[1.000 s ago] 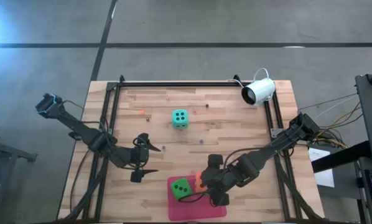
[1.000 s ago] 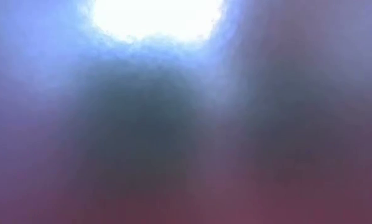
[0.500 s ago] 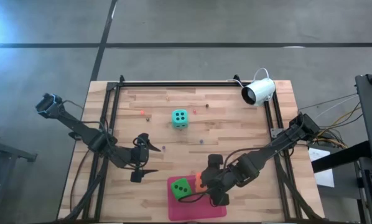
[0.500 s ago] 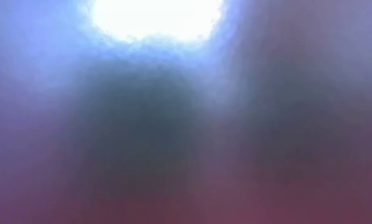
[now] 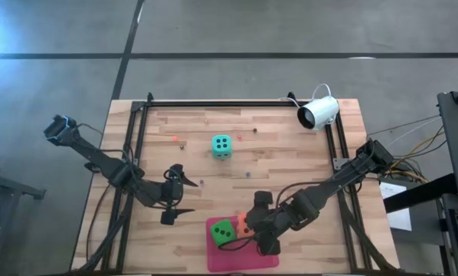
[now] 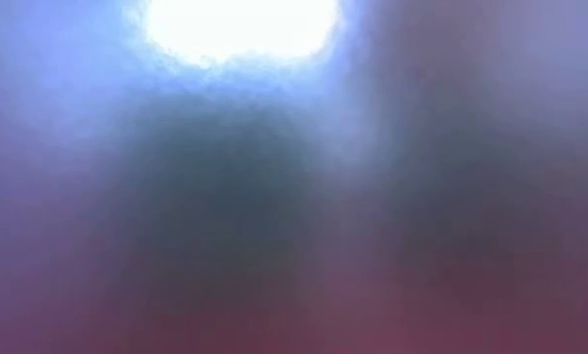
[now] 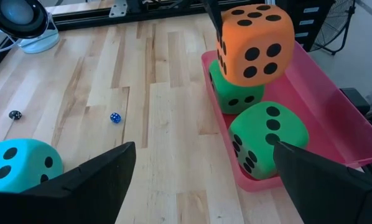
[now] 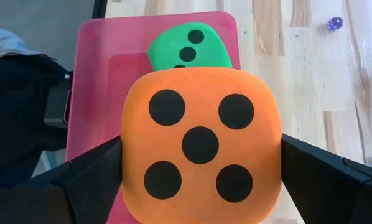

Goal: Pick & Place Dice
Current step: Put the large orange dice into the pink bin

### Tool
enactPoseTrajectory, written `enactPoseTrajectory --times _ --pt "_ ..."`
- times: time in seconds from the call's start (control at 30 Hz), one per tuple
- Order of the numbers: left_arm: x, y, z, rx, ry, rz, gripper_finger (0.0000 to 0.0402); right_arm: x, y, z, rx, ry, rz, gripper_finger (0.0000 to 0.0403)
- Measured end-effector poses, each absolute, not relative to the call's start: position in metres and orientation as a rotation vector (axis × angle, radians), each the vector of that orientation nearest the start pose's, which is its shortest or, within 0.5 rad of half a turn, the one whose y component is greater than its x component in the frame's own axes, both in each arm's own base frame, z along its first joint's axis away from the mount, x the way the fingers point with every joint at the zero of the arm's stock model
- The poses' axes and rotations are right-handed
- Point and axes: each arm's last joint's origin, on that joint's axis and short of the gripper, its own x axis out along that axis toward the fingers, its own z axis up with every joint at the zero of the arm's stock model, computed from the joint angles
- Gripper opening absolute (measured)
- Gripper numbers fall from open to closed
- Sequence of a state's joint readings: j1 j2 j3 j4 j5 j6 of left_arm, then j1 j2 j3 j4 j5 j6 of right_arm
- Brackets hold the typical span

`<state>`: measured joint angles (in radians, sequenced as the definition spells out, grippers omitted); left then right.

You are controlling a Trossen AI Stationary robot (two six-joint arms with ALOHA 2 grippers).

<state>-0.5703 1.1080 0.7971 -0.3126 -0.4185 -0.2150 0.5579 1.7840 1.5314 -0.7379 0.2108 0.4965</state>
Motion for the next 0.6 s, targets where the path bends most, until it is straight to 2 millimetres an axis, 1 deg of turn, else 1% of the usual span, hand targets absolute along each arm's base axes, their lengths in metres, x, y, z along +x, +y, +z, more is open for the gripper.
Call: enactPoseTrajectory --times 0.3,0.6 --pt "0.2001 -0.1144 0.2669 0.087 0.560 -0.087 0.0381 0.3242 0.1966 0.2771 0.075 0.988 0.087 0.0380" --pt "0.2001 -0.1144 0.2669 0.087 0.560 -0.087 0.0387 0.3202 0.1941 0.2747 0.083 1.039 0.057 0.0380"
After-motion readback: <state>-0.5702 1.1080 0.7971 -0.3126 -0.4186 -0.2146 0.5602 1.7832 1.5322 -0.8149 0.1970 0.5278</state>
